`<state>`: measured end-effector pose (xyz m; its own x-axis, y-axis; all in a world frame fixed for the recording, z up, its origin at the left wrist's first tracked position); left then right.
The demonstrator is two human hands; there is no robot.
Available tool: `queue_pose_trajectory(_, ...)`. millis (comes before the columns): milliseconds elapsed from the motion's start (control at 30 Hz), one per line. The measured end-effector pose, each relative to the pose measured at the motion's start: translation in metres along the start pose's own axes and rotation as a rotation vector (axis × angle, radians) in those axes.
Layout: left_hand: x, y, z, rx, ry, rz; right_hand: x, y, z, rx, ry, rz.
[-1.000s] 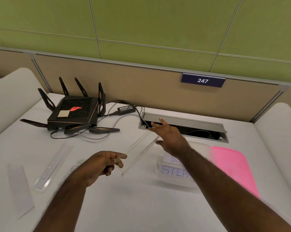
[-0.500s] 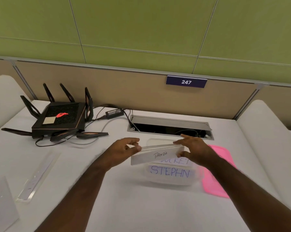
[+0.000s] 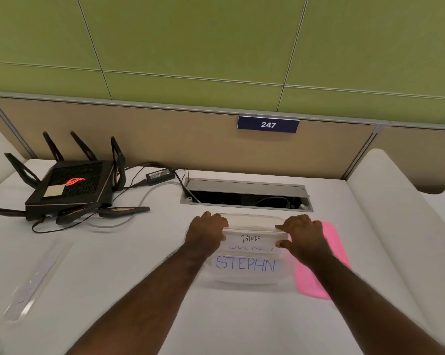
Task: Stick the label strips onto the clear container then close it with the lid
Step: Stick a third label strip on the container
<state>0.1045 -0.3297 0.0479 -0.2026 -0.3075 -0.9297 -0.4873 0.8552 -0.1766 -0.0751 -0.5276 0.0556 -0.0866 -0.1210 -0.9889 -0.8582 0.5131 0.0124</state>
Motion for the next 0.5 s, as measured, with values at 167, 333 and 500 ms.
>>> queue_pose_trajectory(167, 0.009, -0.004, -0.012, -0.011, -0.262, 0.092, 0.017, -0.003, 0.015, 0.004, 0.099, 0.007)
queue_pose_trajectory(333, 0.023, -0.004, -0.017, -0.037, -0.35, 0.152, 0.02, -0.006, 0.027, 0.026, 0.156, -0.025)
queue_pose_trajectory(500, 0.038, -0.007, -0.014, -0.087, -0.356, 0.227, 0.031, -0.005, 0.04, -0.019, 0.141, 0.001)
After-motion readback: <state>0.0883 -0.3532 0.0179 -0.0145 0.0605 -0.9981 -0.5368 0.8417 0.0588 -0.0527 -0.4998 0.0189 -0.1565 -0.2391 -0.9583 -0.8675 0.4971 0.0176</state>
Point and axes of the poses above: each hand's wrist, its own y-axis away from the middle knuckle, its own x-axis out of the palm, z = x × y, the point moved 2 cm from there along -y, towards the middle knuckle, and after that the axes turned 9 degrees about y, right-handed, at the moved point
